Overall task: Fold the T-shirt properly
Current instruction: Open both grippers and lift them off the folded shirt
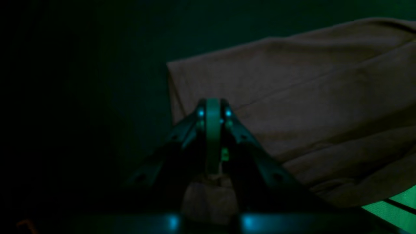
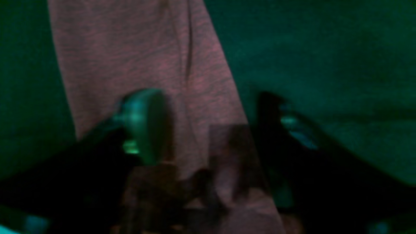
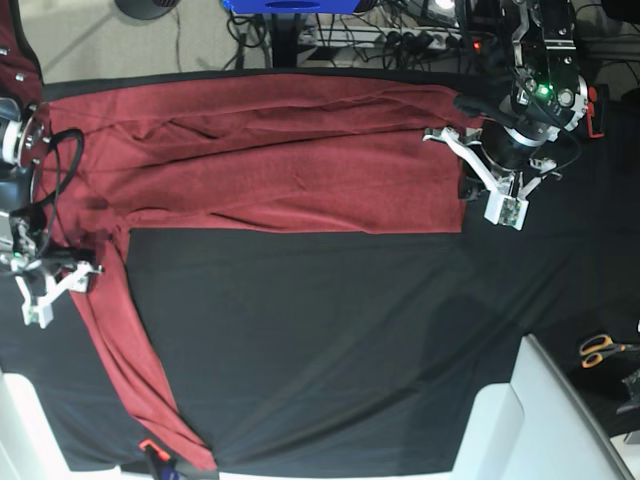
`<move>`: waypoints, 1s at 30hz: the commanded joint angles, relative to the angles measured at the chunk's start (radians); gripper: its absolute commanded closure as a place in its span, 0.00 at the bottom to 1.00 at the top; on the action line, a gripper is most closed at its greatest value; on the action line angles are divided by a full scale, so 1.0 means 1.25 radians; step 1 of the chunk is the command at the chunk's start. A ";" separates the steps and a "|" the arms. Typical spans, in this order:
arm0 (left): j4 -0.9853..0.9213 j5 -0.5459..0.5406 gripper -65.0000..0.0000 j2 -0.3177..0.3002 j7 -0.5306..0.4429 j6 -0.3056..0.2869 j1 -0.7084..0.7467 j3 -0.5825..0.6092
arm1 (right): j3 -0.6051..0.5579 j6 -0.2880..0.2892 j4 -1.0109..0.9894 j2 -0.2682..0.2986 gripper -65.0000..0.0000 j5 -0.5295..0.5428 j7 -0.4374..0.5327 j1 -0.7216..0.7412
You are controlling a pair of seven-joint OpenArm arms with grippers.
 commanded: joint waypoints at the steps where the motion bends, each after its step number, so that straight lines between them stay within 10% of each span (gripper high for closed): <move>1: 0.013 -0.002 1.00 -0.001 -0.014 0.001 0.003 -0.022 | 0.001 0.005 0.010 0.011 0.59 0.005 0.012 0.021; 5: 0.011 -0.002 1.00 0.015 -0.014 -0.002 0.011 -0.100 | 0.001 0.006 0.018 0.011 0.93 0.005 0.012 0.020; 11: 0.000 -0.002 1.00 0.015 -0.012 -0.090 0.022 -0.202 | 0.002 0.006 0.193 -0.004 0.95 0.005 0.011 -0.061; 30: -0.065 -0.002 1.00 0.008 -0.014 -0.096 0.022 -0.283 | 0.007 0.007 0.843 -0.092 1.00 0.010 -0.348 -0.396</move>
